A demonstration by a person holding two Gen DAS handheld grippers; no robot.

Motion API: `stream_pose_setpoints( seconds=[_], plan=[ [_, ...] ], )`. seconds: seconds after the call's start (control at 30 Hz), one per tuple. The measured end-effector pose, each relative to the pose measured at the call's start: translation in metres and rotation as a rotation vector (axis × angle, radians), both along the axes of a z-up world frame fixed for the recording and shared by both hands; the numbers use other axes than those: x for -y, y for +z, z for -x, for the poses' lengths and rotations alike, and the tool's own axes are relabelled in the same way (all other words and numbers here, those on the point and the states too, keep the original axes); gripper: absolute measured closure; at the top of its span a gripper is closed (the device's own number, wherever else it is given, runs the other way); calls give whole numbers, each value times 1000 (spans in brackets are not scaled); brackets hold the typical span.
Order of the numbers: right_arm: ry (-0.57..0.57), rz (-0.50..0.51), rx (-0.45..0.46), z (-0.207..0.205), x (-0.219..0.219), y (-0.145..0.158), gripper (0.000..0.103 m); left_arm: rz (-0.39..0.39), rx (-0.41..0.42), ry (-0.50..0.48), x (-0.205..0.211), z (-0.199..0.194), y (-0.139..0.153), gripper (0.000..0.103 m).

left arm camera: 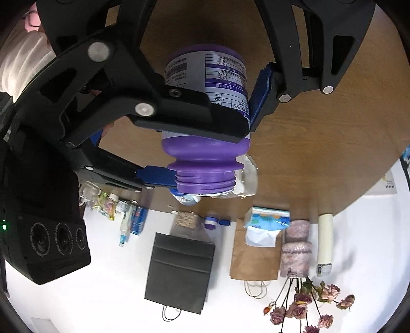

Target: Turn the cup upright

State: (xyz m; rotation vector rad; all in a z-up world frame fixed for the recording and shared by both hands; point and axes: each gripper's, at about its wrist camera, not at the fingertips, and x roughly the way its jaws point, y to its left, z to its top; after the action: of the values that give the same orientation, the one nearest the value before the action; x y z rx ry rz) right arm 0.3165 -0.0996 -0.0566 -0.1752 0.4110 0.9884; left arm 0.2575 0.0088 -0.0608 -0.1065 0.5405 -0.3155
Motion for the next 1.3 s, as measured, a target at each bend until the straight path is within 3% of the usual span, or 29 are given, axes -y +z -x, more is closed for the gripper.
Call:
stream_pose_setpoints(
  seconds=[0.1, 0.3, 0.33, 0.37, 0.43, 0.53, 0.73, 0.8, 1.0, 1.13, 1.2, 1.23, 1.3],
  plan=[
    [2, 6, -28, 17, 11, -4, 32, -14, 2, -26, 12, 10, -2, 44],
    [-79, 67, 6, 47, 30, -13, 35, -45, 16, -85, 39, 28, -14, 43],
    [-91, 70, 22, 52, 33, -15, 35, -51, 20, -80, 42, 30, -15, 37],
    [-100, 78, 40, 57, 36, -15, 35, -65, 16, -66, 45, 31, -18, 23],
    [-135, 118, 89, 68, 39, -17, 35, -85, -1, -50, 48, 31, -22, 14],
    [-151, 145, 135, 77, 38, -18, 35, -67, -29, -59, 45, 35, -28, 12],
    [-162, 126, 97, 76, 41, -24, 34, -100, -18, -19, 42, 43, -31, 4],
    [-178, 117, 89, 76, 44, -24, 25, -108, -7, -7, 41, 47, -29, 4],
    [-216, 30, 25, 77, 62, -13, 24, -106, 19, 30, 33, 60, -10, 4],
    [-292, -58, -13, 86, 96, 7, 24, -86, 90, 62, 12, 87, 20, 0],
    [-376, -72, -1, 96, 118, 19, 24, -93, 127, 108, -6, 104, 36, 0],
    [-426, -58, 12, 100, 125, 22, 19, -109, 139, 136, -14, 109, 41, 0],
    [-583, -18, 50, 109, 143, 27, 16, -168, 170, 213, -32, 117, 50, 0]
  ],
)
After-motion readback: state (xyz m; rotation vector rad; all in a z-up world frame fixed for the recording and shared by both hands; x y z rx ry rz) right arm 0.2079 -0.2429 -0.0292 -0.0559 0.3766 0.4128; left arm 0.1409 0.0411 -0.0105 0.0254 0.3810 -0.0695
